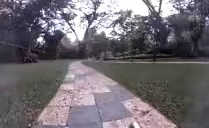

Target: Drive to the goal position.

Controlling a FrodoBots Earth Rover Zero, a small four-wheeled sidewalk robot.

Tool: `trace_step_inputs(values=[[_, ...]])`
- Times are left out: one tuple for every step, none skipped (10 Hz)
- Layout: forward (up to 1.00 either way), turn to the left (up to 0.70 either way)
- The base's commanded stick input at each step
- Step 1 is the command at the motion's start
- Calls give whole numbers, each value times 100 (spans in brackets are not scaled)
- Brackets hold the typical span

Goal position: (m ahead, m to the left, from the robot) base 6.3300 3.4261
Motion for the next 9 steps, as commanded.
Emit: trace_step_inputs(values=[[70,6],[70,6],[70,8],[70,14],[70,15],[70,15],[70,15],[70,15],[70,15]])
